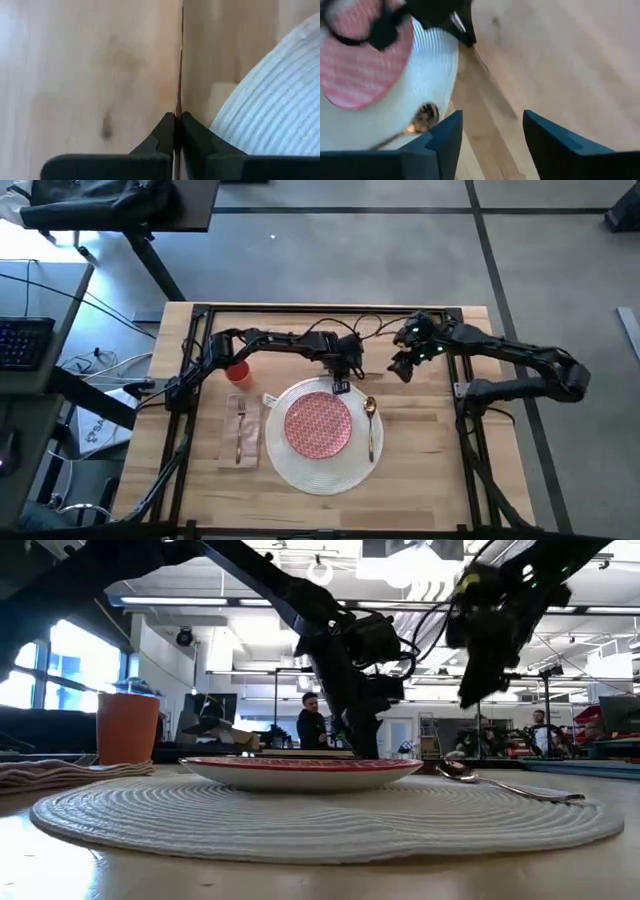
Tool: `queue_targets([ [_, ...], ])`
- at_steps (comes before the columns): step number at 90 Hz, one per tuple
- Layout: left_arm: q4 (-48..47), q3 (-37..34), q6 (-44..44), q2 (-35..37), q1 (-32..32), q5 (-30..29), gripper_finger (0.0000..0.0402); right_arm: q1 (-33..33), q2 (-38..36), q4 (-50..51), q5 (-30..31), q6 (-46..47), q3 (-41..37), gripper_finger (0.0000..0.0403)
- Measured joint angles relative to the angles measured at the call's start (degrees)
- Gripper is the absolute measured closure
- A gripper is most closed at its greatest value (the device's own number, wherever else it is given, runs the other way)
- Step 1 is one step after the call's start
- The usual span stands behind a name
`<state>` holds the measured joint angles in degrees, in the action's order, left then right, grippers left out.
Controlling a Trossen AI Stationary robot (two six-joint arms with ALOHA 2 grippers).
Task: Set table place
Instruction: Put the table knife beside the gold fork
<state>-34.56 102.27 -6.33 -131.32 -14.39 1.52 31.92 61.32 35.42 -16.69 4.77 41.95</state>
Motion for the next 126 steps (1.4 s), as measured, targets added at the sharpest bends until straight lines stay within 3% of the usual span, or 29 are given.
queue_targets([
  [17, 2.0, 0.19, 5.53, 3.47, -2.5, -0.95, 0.0401, 0.24, -8.15, 0.88, -2.45, 2.34, 0.07, 0.0213],
  [33, 8.8, 0.21, 15.69, 8.16, -5.73, 0.66, 0.0401, 0.24, -8.74, -1.43, -7.95, 3.87, -0.24, 0.0213],
  [59, 31.72, 0.34, 36.49, 15.32, -9.33, 8.38, 0.0401, 1.95, -8.61, -22.48, -10.81, 13.64, -3.41, 0.0213],
  [82, 57.58, 0.45, 50.03, 16.32, -8.76, 13.35, 0.0401, 5.38, -8.37, -44.4, -10.6, 25.84, -3.23, 0.0213],
  [106, 60.81, 0.47, 51.12, 16.21, -6.16, 13.37, 0.0401, 5.38, -7.09, -47.84, -10.86, 23.25, 4.51, 0.0224],
  [126, 62.72, 0.47, 50.14, 16.21, -4.88, 13.4, 0.0401, 5.04, -3.18, -44.29, -14.14, 22.25, 9.43, 0.0267],
])
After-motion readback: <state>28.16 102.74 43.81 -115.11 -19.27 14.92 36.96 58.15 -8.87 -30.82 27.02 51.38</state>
